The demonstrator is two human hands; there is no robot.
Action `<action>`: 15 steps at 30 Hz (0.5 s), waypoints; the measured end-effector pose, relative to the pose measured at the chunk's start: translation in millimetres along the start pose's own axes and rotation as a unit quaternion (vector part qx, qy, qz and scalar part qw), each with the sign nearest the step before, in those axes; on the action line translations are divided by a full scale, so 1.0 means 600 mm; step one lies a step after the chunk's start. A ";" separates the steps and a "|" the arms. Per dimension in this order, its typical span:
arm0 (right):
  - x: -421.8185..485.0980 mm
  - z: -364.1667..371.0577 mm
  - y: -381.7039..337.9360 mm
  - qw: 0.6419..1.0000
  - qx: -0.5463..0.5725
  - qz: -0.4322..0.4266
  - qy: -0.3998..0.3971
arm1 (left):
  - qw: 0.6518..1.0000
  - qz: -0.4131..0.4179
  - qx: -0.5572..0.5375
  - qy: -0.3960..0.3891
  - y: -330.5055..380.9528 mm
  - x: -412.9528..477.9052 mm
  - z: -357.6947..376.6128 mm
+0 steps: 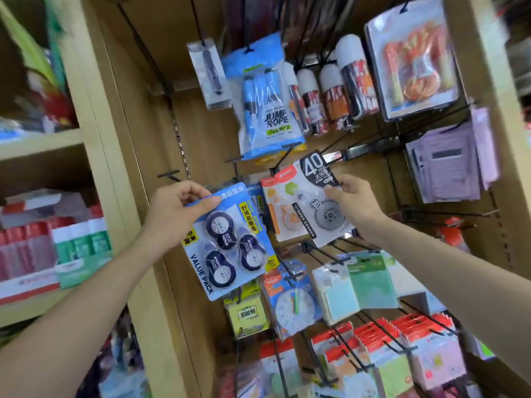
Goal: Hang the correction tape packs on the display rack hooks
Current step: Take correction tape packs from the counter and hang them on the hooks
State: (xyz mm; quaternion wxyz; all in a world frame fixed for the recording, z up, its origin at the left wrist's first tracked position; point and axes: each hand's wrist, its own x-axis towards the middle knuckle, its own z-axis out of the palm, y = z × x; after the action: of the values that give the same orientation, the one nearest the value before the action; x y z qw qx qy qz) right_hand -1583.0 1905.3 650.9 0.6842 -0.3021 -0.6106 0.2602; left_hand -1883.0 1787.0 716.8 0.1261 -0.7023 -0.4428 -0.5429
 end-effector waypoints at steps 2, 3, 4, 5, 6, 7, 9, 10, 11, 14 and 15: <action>0.004 0.005 -0.001 1.000 -0.002 -0.004 0.001 | 1.000 -0.002 0.015 0.005 0.004 0.006 0.004; 0.007 0.008 0.000 1.000 -0.004 -0.009 0.000 | 1.000 -0.004 0.024 0.010 0.005 0.009 0.007; 0.009 0.011 0.000 1.000 -0.008 -0.013 -0.001 | 0.999 -0.006 0.032 0.018 0.005 0.011 0.008; 0.010 0.013 0.000 1.000 -0.014 -0.016 -0.001 | 0.999 -0.007 0.040 0.027 0.004 0.014 0.010; 0.011 0.016 0.001 1.000 -0.017 -0.016 0.002 | 0.998 -0.011 0.044 0.036 0.002 0.015 0.010; 0.009 0.018 0.002 1.000 -0.018 -0.013 0.006 | 0.998 -0.016 0.045 0.044 -0.001 0.016 0.010; 0.006 0.025 0.010 1.000 -0.021 0.006 0.013 | 0.997 -0.026 0.058 0.052 -0.007 0.014 0.009; 0.004 0.028 0.011 1.000 -0.021 0.017 0.011 | 0.996 -0.030 0.070 0.053 -0.008 0.011 0.008; 0.004 0.032 0.011 0.999 -0.023 0.028 0.007 | 0.994 -0.033 0.085 0.054 -0.010 0.007 0.008; 0.021 0.044 0.017 0.997 -0.044 0.057 0.003 | 0.992 -0.044 0.102 0.055 -0.004 -0.002 0.011; 0.029 0.049 0.018 0.996 -0.056 0.066 0.003 | 0.992 -0.047 0.103 0.056 0.000 -0.003 0.013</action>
State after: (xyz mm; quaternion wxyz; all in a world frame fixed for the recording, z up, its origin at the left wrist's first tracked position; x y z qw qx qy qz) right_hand -1610.3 1928.2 656.6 0.6496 -0.3805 -0.6008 0.2689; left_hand -1878.1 1791.2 712.0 0.1964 -0.6328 -0.5210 -0.5381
